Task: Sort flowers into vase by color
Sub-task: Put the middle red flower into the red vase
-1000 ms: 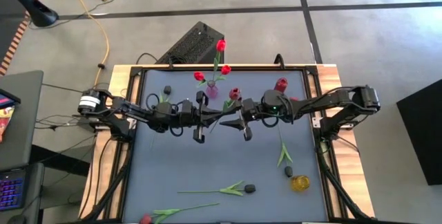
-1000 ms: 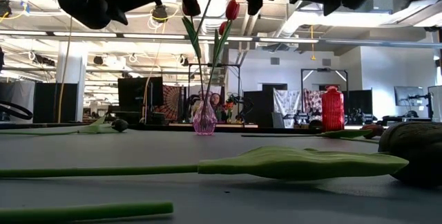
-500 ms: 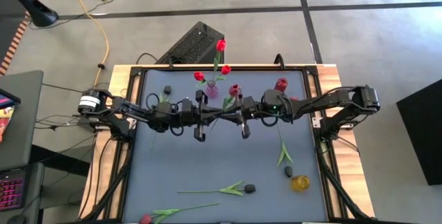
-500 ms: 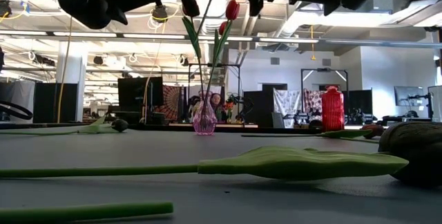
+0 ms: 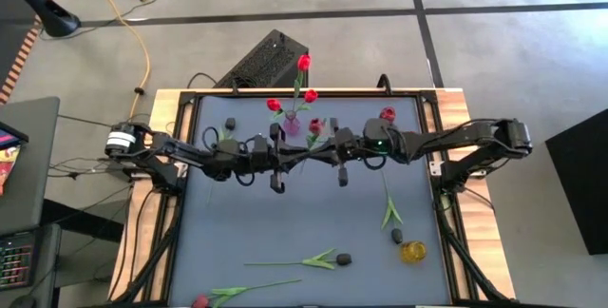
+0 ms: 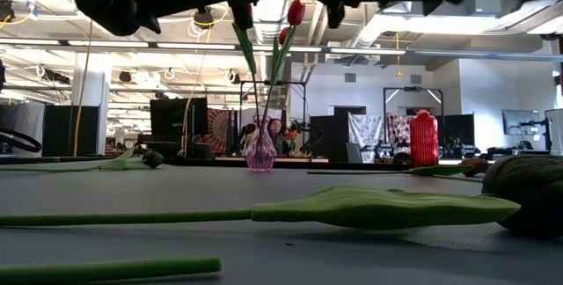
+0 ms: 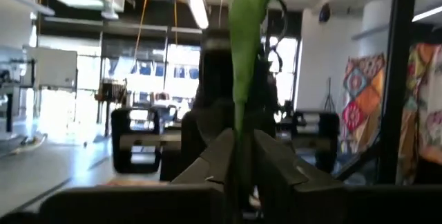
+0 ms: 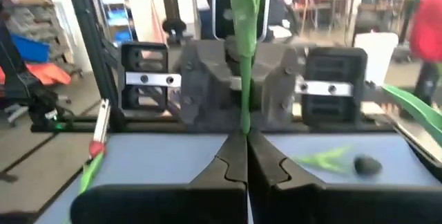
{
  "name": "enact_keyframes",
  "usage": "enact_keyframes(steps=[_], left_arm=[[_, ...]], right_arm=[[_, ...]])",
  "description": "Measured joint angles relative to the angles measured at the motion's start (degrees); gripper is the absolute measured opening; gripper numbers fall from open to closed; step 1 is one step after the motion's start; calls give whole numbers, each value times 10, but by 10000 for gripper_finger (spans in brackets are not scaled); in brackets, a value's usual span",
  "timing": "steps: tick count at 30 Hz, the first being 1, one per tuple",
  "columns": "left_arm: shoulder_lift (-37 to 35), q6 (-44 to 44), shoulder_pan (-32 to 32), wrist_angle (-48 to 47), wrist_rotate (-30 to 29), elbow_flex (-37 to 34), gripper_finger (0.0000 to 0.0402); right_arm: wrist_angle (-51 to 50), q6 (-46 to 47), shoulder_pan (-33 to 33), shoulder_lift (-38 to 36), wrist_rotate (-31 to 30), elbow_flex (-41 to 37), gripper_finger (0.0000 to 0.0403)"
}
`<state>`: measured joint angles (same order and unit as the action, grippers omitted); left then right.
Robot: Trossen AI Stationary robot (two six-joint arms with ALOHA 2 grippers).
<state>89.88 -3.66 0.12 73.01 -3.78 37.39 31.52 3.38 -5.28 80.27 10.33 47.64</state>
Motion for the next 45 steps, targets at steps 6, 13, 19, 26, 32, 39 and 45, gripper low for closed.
enact_keyframes(steps=[6, 13, 19, 26, 32, 39, 45], left_arm=[[-55, 11, 6, -136, -13, -1, 81], [-142, 29, 8, -337, -30, -1, 102], [-184, 25, 5, -457, -43, -1, 103], [-186, 24, 2, -472, -59, -1, 103], [-186, 24, 2, -472, -59, -1, 103], [-186, 25, 2, -478, -61, -1, 103], [-186, 25, 2, -478, -61, -1, 103]], right_arm=[[-167, -4, -22, -78, -42, 0, 18], [-348, -18, -52, -183, -154, 0, 18], [-449, -19, -100, -270, -268, 0, 18], [-511, -19, -182, -323, -321, 0, 18], [-513, -28, -226, -343, -317, 0, 18], [-538, -35, -267, -342, -315, 0, 18], [-528, -34, -280, -339, -313, -9, 18]])
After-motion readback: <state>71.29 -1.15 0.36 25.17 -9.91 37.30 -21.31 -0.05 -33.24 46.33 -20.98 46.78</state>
